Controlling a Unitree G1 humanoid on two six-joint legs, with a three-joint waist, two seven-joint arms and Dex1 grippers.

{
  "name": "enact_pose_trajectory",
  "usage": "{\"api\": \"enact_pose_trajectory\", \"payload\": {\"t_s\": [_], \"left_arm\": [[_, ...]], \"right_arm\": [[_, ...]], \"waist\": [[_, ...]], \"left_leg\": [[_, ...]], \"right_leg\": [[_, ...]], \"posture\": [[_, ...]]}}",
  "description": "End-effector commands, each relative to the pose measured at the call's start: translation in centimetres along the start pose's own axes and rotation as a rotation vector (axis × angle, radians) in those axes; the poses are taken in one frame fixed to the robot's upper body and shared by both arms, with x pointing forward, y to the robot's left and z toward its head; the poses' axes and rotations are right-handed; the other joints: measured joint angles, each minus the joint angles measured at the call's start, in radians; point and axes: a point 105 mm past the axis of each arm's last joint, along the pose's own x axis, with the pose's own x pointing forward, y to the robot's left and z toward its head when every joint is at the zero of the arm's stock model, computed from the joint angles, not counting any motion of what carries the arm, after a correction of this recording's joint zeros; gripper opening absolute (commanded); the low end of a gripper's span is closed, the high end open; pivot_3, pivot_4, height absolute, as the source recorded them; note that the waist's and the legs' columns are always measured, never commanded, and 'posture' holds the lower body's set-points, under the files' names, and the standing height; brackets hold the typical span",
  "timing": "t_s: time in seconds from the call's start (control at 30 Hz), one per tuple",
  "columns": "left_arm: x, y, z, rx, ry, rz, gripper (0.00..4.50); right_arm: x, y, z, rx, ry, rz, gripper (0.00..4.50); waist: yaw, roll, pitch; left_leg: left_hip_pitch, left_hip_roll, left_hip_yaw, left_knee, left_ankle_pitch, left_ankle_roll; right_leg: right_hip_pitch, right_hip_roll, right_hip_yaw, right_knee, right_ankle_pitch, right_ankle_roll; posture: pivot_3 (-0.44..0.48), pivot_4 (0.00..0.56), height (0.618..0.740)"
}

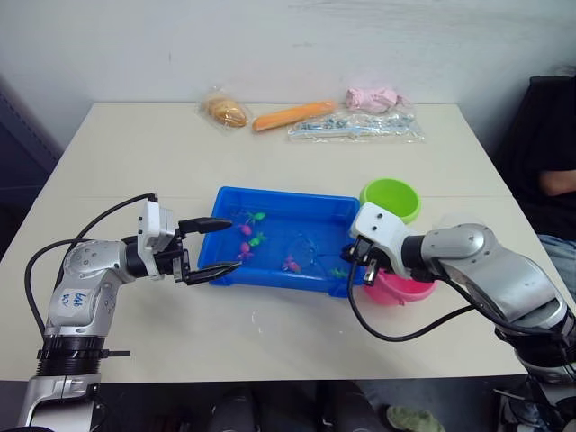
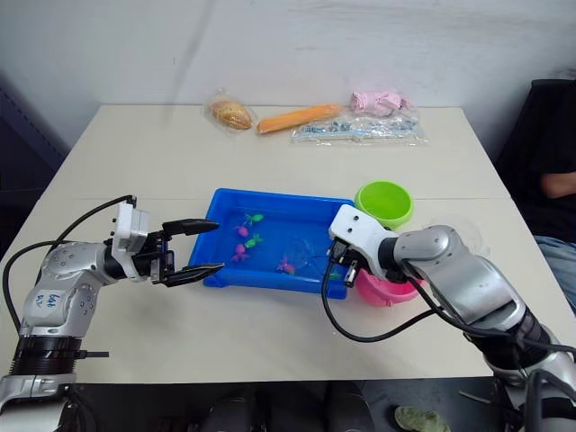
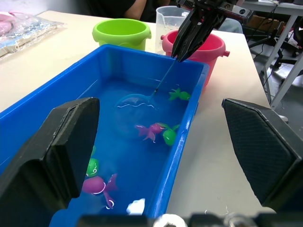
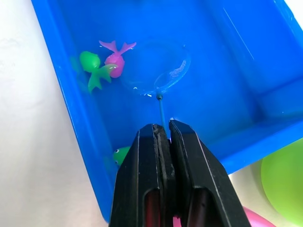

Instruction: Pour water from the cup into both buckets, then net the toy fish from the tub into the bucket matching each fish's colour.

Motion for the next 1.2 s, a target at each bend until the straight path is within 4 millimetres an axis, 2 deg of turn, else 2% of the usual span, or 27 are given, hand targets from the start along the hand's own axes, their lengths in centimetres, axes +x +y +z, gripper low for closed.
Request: {"api": "enact_pose_trajectory", "payload": {"t_s": [0.03,0.27,0.43,1.2], "left_arm": [[-0.4,0.2,1.3,0.058,-0.018,0.009,4.47],[-1.4,0.8,1.0,0.064,0.015,0.033,4.47],[-2.0,1.0,1.0,0.064,0.028,0.041,4.47],[-1.9,1.1,1.3,0.061,0.033,0.054,4.47]], "right_arm": [[-0.5,-0.1,0.3,-0.018,-0.019,-0.009,0.0],[-0.2,1.1,0.7,-0.028,-0.047,0.051,0.0],[0.1,1.2,1.1,0.003,-0.077,0.05,0.0],[1.0,0.9,1.8,0.139,-0.15,-0.008,0.0]], "waist": [[0.0,0.0,0.0],[-0.003,0.0,0.0],[-0.012,0.0,0.0],[-0.021,0.0,0.0]], "left_leg": [[0.0,0.0,0.0,0.0,0.0,0.0],[0.0,0.0,0.0,0.0,0.0,0.0],[0.0,0.0,0.0,0.0,0.0,0.0],[0.0,0.001,0.0,-0.001,0.0,0.0]], "right_leg": [[0.0,0.0,0.0,0.0,0.0,0.0],[0.0,0.0,0.0,0.0,0.0,0.0],[0.0,0.001,0.0,0.0,0.0,0.0],[0.0,0.0,-0.001,0.0,0.0,0.0]], "posture": [[0.0,0.15,0.74],[0.0,0.15,0.74],[0.0,0.15,0.74],[0.0,0.15,0.74]]}}
